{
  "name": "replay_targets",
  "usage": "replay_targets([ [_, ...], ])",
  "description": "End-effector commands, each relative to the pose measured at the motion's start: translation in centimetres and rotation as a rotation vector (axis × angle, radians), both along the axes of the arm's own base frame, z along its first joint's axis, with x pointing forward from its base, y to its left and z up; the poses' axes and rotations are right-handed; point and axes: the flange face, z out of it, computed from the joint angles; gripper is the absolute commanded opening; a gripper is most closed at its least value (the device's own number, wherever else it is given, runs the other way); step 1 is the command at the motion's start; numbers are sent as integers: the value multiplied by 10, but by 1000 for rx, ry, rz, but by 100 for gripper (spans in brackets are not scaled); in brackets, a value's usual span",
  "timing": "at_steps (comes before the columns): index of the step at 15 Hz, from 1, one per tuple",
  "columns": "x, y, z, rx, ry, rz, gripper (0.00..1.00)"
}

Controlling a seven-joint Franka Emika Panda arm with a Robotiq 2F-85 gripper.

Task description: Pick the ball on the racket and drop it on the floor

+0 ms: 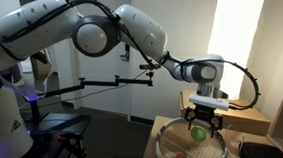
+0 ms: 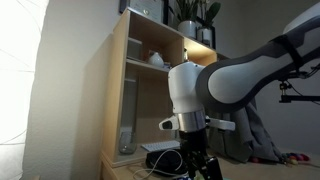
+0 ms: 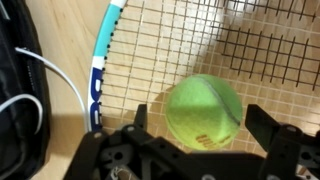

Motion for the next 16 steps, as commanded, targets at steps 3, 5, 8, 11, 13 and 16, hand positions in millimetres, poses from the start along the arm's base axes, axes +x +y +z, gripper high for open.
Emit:
replay_targets([
  [3,1,-3,4,43,10,-42,100],
  [5,1,-5,3,35,13,-52,100],
  [8,1,-6,3,16,10,-56,100],
  [11,1,-7,4,7,5,-70,66],
  [13,1,-7,4,4,-1,-73,49],
  [16,-1,-4,8,-21,-19,-90,42],
])
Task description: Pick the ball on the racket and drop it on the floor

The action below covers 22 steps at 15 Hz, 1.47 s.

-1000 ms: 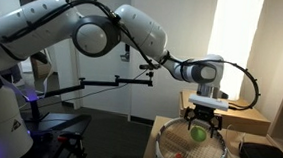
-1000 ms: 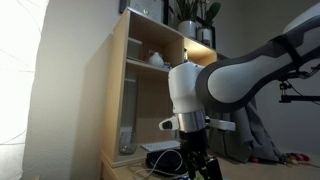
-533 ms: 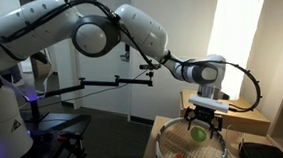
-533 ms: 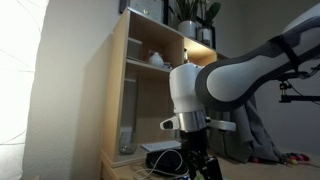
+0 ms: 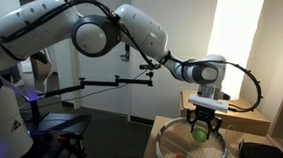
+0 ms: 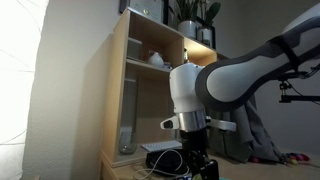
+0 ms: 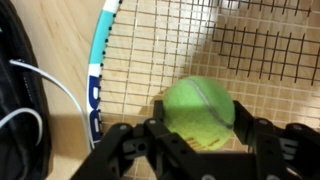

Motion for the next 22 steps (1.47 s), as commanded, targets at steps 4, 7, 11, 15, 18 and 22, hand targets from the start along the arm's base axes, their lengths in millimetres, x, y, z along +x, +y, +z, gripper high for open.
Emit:
replay_targets([
  [4,-12,27,29,-93,-83,-51,42],
  [7,-25,53,46,-139,-144,-47,42],
  [11,-47,83,63,-174,-200,-25,42],
  [15,-64,94,73,-155,-258,14,42],
  [18,-71,90,72,-128,-310,27,42],
  [22,-78,91,66,-86,-352,54,42],
])
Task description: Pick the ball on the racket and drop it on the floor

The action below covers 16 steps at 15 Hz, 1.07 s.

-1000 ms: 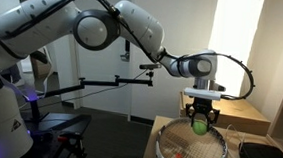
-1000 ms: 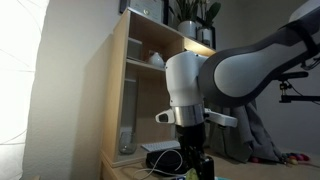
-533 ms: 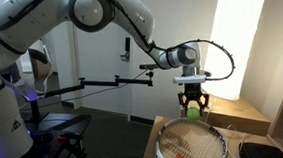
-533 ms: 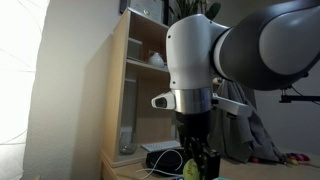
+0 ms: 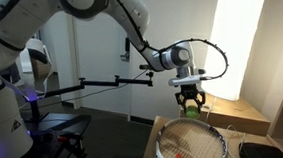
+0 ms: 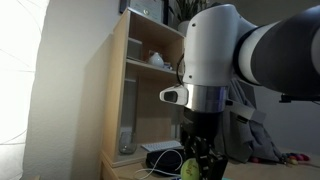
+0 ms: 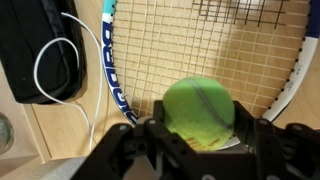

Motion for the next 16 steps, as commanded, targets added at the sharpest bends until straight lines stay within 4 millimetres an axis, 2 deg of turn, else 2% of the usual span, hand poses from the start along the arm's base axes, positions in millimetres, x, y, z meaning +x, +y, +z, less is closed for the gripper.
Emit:
replay_targets([
  [1,-17,-5,5,18,-32,10,42],
  [2,-18,-6,4,21,-33,8,42],
  [3,-6,0,-6,15,-9,16,67],
  [16,-10,0,-6,17,-6,19,67],
])
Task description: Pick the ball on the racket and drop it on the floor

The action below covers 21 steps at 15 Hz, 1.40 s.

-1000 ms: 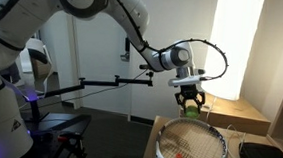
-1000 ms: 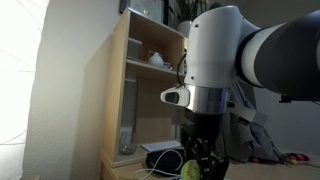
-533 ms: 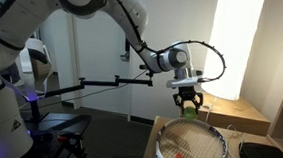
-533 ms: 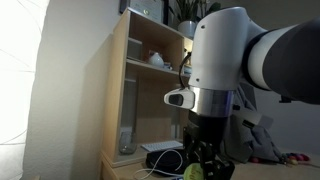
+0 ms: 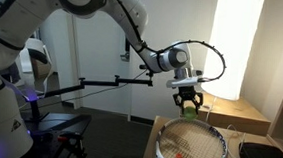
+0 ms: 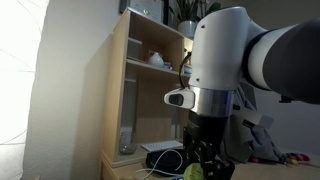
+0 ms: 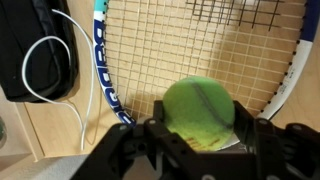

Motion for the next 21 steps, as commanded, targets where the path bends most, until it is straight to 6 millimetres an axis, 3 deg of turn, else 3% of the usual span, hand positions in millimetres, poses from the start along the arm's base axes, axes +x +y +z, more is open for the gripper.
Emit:
replay_targets([
  [1,0,1,0,0,1,0,67],
  [2,0,1,0,0,1,0,42],
  [11,-10,38,0,35,44,191,42],
  [21,-5,51,8,95,-27,416,42],
])
